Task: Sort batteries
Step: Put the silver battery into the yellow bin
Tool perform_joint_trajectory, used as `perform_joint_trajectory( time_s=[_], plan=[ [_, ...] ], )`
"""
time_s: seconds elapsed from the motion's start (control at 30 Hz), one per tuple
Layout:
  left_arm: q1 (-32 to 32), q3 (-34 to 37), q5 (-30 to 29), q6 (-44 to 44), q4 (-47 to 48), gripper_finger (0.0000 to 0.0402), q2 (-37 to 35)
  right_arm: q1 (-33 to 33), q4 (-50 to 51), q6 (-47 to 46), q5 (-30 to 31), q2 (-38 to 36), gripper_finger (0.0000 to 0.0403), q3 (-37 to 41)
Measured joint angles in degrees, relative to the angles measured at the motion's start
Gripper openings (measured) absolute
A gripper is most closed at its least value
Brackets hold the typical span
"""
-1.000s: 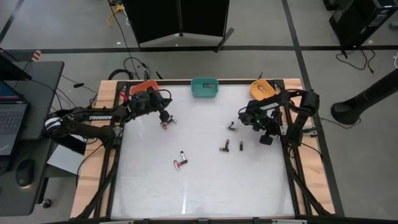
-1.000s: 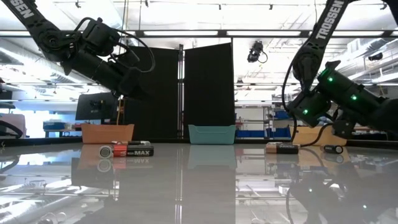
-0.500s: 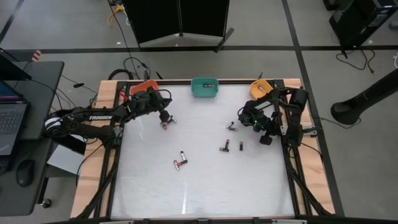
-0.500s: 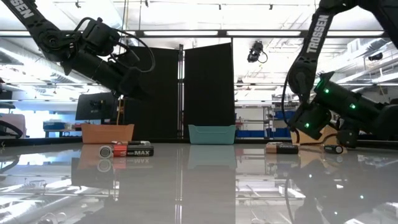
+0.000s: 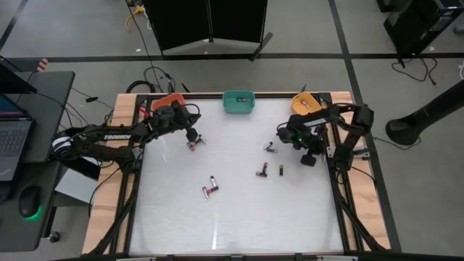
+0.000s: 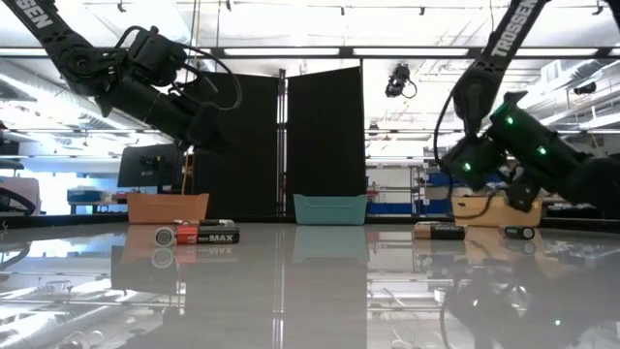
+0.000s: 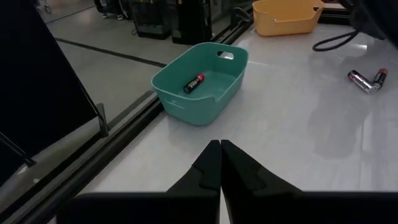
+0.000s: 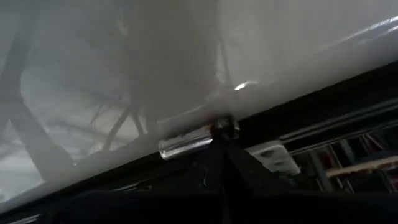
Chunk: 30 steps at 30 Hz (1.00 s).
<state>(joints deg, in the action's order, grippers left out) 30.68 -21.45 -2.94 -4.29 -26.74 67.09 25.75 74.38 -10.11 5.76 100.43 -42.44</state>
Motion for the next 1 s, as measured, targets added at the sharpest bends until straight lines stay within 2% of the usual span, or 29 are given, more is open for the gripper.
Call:
perform_joint_trajectory(
  time_s=[0.2, 0.3, 0.47, 0.73, 1.0],
  plan=[
    [0.00, -0.02, 0.00, 0.00, -0.97, 0.0011, 0.00, -1.49, 0.90, -1.48, 0.54, -5.50, 0.0009, -4.58],
    [0.00, -0.02, 0.00, 0.00, -0.95, 0.0011, 0.00, -2.00, 1.09, -5.37, -2.51, -8.60, 0.0014, -6.43],
    [0.00, -0.02, 0.00, 0.00, -0.90, 0.0011, 0.00, -2.16, 3.10, -5.39, -3.60, -10.43, 0.0019, -5.08],
    [0.00, -0.02, 0.00, 0.00, -0.79, 0.0011, 0.00, -2.14, 3.88, -0.51, 0.62, -1.48, 0.0010, 0.02],
    [0.00, -0.02, 0.00, -0.24, -0.79, 0.0011, 0.00, -2.11, 3.43, -0.66, 1.32, 6.49, 0.0009, 0.09]
  ],
)
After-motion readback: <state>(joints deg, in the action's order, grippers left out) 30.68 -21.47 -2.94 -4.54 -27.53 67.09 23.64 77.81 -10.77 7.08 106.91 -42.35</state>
